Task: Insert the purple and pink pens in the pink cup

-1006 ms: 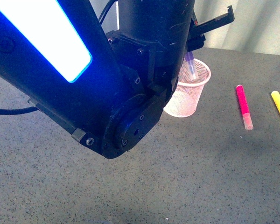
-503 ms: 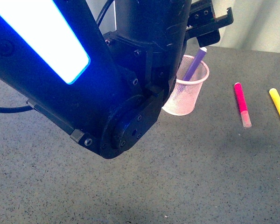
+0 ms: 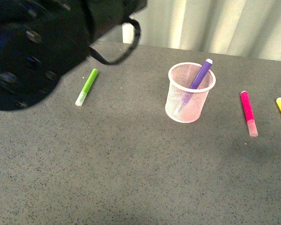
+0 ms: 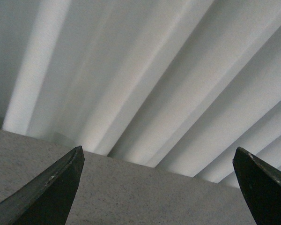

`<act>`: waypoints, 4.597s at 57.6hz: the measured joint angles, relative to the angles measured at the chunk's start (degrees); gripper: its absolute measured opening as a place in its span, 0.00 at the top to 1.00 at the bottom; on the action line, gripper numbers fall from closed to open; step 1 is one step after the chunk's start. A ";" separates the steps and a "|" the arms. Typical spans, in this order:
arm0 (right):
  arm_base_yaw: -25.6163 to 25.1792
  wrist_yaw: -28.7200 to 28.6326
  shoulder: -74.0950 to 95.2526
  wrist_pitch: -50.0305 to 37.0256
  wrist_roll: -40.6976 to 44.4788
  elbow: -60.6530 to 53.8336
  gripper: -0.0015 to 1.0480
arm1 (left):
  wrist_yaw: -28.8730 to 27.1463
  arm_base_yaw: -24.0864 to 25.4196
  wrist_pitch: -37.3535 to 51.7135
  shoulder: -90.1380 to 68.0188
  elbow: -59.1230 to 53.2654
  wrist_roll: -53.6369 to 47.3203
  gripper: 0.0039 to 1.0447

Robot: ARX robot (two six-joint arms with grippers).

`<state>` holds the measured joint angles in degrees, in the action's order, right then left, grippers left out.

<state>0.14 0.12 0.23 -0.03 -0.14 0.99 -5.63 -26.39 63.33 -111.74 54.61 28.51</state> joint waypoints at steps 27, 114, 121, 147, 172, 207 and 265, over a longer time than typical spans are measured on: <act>0.00 0.00 0.00 0.00 0.00 0.00 0.07 | 17.86 28.70 -7.96 25.05 -20.06 0.52 0.06; 0.00 -0.02 0.00 0.00 0.00 0.00 0.07 | 5.62 26.49 -26.88 74.40 -53.35 -28.09 0.97; 0.00 -0.02 0.00 0.00 0.00 0.00 0.07 | 5.60 26.49 -31.89 79.80 -53.37 -28.09 0.97; 0.00 -0.02 0.00 0.00 0.00 0.00 0.07 | 5.62 26.49 -46.56 95.19 -53.42 -28.09 0.97; 0.00 0.00 0.00 0.00 0.00 0.00 0.07 | 5.64 26.49 -61.57 108.15 -53.40 -28.09 0.97; 0.00 -0.02 0.00 0.00 0.00 0.00 0.07 | 5.62 26.49 -63.28 111.54 -53.40 -28.09 0.55; -5.92 4.35 97.07 6.97 -12.24 55.82 0.07 | 5.62 26.47 -63.30 111.60 -53.40 -28.24 0.06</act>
<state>-5.78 4.47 97.30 6.94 -12.38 56.82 -0.01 0.08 0.03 -0.14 1.21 0.27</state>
